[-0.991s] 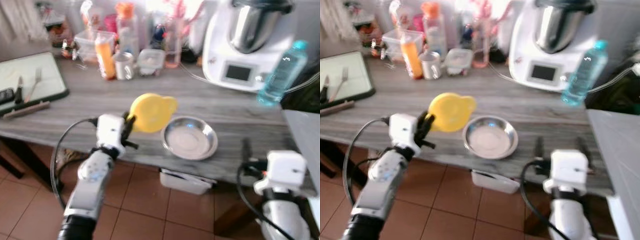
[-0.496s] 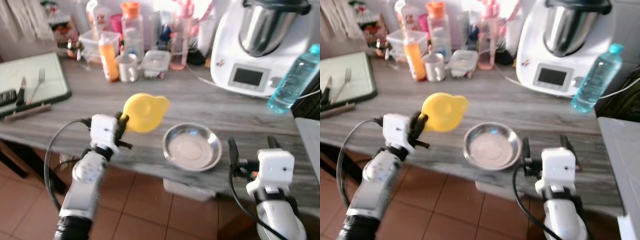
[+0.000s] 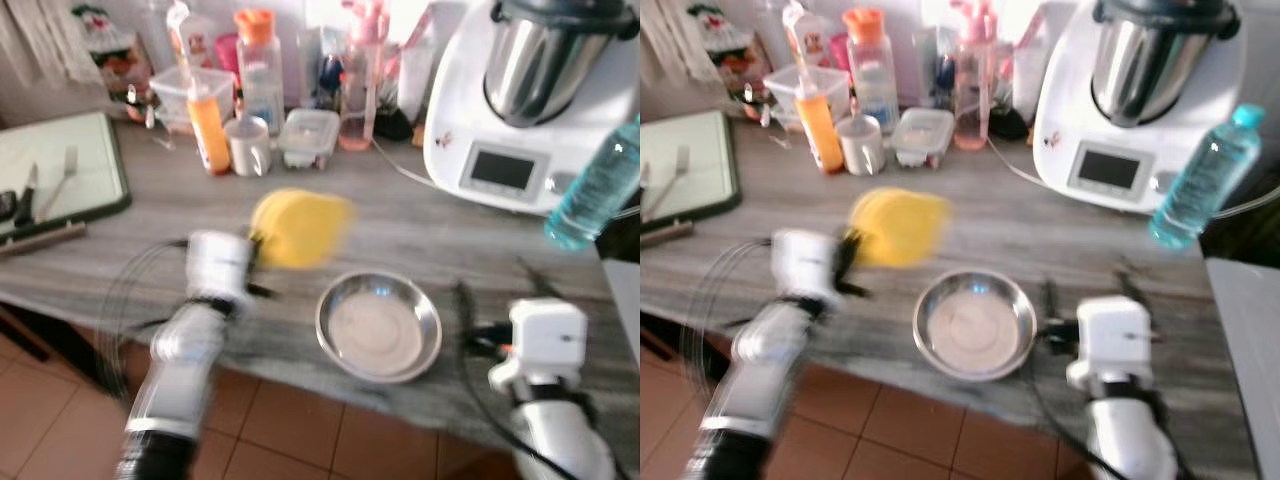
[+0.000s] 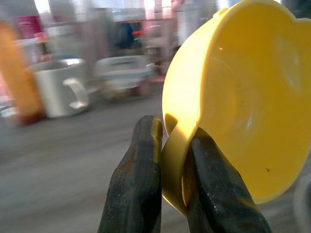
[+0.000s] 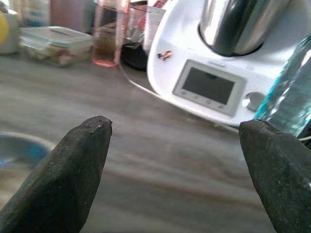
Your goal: Setting the table
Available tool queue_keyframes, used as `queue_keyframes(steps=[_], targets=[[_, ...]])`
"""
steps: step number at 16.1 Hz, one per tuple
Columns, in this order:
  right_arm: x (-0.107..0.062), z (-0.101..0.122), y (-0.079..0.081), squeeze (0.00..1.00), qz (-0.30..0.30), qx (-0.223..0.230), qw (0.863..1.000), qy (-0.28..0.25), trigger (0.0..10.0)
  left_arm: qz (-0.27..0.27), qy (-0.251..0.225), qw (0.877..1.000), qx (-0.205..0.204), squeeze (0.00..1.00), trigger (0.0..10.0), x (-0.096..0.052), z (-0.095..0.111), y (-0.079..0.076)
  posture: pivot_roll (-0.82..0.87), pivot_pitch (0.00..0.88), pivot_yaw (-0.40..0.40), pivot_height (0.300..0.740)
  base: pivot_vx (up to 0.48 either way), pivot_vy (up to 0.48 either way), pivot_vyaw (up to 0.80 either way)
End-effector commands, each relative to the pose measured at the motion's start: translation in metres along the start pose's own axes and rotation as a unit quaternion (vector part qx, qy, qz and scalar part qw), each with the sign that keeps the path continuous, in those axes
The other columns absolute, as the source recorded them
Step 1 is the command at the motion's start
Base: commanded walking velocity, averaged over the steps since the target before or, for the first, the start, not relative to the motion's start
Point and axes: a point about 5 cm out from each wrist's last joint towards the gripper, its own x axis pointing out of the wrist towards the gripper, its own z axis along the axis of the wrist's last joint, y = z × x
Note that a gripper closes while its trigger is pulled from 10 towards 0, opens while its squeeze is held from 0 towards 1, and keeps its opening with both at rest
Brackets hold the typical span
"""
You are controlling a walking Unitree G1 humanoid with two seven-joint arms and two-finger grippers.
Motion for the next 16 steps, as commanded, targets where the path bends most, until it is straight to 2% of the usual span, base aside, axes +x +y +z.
queue_keyframes(steps=[1, 4, 7, 10, 13, 15, 16], targets=[[0.001, 0.005, 0.006, 0.0, 0.011, 0.011, 1.0, -0.008, 10.0, 0.012, 0.002, 1.0, 0.005, 0.0, 10.0, -0.004, 0.001, 0.012, 0.13, 0.098, -0.015, 0.74, 0.0, 0.0, 0.0], [0.001, 0.011, 0.012, 0.0, 0.051, 0.024, 0.998, -0.016, 10.0, 0.001, 0.009, 1.0, -0.008, 0.0, 10.0, 0.001, 0.003, 0.01, 0.12, 0.101, -0.017, 0.74, 0.0, 0.0, 0.0], [-0.003, 0.01, 0.021, 0.0, 0.09, 0.021, 0.996, -0.011, 10.0, -0.004, 0.005, 1.0, -0.016, 0.0, 10.0, 0.01, 0.013, 0.012, 0.12, 0.103, -0.021, 0.74, 0.0, 0.0, 0.0], [-0.006, 0.015, 0.029, 0.0, 0.147, 0.036, 0.988, -0.001, 10.0, -0.019, 0.03, 0.998, -0.054, 0.0, 10.0, 0.022, 0.022, 0.015, 0.12, 0.109, -0.025, 0.74, 0.0, 0.0, 0.0], [-0.011, 0.024, 0.032, 0.0, 0.182, 0.049, 0.982, -0.002, 10.0, -0.037, 0.054, 0.996, -0.057, 0.0, 10.0, 0.033, 0.031, 0.016, 0.11, 0.116, -0.023, 0.74, 0.0, 0.0, 0.0], [-0.026, 0.032, 0.03, 0.0, 0.225, 0.05, 0.973, -0.004, 10.0, -0.05, 0.093, 0.992, -0.07, 0.0, 10.0, 0.044, 0.037, 0.019, 0.11, 0.118, -0.022, 0.74, 0.0, 0.0, 0.0], [-0.034, 0.032, 0.024, 0.0, 0.225, 0.087, 0.97, 0.008, 10.0, -0.061, 0.119, 0.989, -0.07, 0.0, 10.0, 0.047, 0.036, 0.021, 0.1, 0.121, -0.014, 0.74, 0.0, 0.0, 0.0]])
